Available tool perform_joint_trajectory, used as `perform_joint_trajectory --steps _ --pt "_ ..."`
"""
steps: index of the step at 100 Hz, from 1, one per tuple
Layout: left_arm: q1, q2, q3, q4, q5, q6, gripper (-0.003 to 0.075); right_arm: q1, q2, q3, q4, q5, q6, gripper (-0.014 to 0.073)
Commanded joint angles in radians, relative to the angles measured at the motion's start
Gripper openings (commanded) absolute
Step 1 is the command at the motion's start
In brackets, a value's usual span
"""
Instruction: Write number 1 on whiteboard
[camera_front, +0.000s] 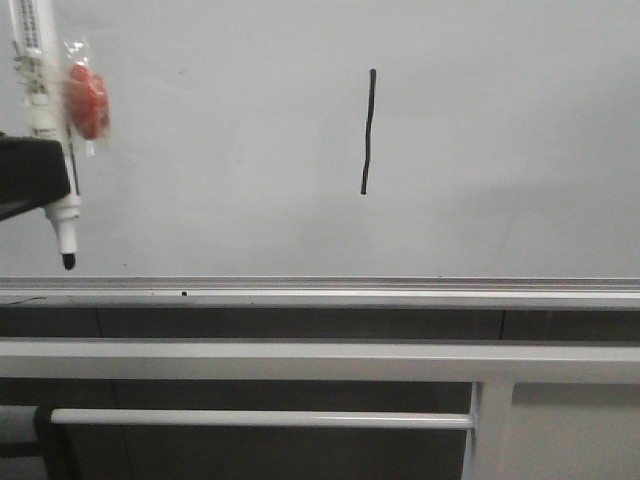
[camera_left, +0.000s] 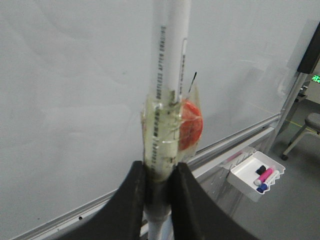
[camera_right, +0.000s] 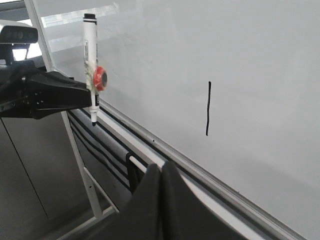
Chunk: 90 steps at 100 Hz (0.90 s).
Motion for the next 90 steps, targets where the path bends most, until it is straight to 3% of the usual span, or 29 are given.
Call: perform_joint_trajectory --steps 1,56,72,90 --pt "-0.076 0.027 -0.025 -0.135 -0.169 0.076 -0.0021 -0.004 0.006 -0.025 -0.001 -0.029 -0.007 -0.006" --pt "-0.771 0.214 -0.065 -1.158 -0.251 0.52 -0.0021 -0.004 0.006 -0.025 -0.001 -0.024 -0.007 -0.0064" --pt "-0.888 0.215 -0.118 -1.398 -0.251 0.638 -0.002 -0.004 0.006 -0.022 -0.001 -0.024 -0.007 -0.0064" --pt "-0.952 0.215 -0.208 -1.461 -0.251 0.799 -0.0021 -0.004 0.006 -0.006 -0.001 -0.024 -0.007 -0.0064"
